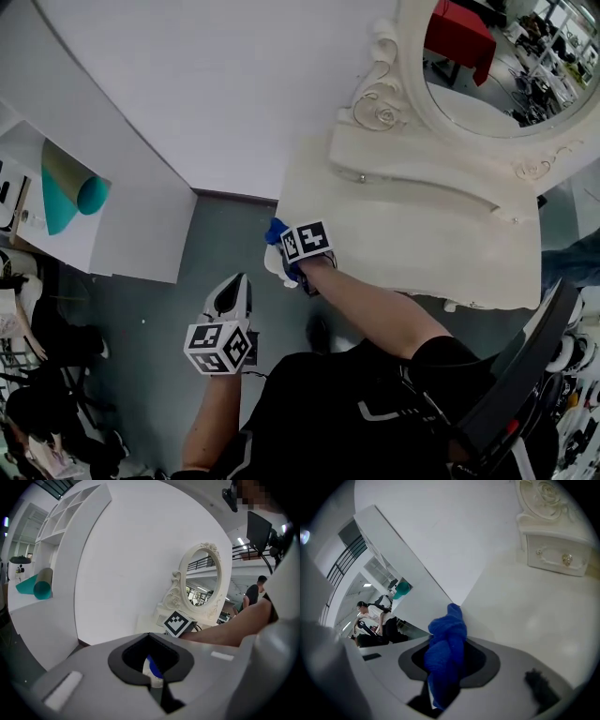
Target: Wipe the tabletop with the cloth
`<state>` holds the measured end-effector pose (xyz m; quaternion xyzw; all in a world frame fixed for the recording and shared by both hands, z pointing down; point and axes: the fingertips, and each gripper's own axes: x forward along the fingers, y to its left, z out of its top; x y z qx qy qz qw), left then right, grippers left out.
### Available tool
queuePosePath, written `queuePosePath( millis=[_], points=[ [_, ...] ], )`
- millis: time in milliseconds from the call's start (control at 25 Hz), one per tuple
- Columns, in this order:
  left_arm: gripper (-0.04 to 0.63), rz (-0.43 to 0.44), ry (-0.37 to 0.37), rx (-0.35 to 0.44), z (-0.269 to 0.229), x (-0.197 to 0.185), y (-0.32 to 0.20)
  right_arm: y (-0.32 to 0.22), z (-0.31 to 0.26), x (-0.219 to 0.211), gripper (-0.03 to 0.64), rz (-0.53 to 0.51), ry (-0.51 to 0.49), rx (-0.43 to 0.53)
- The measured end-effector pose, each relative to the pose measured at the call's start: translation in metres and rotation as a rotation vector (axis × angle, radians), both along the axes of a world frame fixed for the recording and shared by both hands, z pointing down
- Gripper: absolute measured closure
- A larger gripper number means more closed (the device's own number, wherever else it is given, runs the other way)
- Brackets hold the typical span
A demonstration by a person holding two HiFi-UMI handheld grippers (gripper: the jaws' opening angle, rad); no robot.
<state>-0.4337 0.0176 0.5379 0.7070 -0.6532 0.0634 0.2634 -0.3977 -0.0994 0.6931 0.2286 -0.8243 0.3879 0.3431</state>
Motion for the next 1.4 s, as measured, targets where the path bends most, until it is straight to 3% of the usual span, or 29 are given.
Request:
queuePosePath(
  millis=[1400],
  points=[
    [0.588, 0.452, 0.006, 0.063, -0.035, 0.294, -0.102, -0.029, -0.001, 0.368, 0.486, 0.436, 0.027, -0.029]
  ],
)
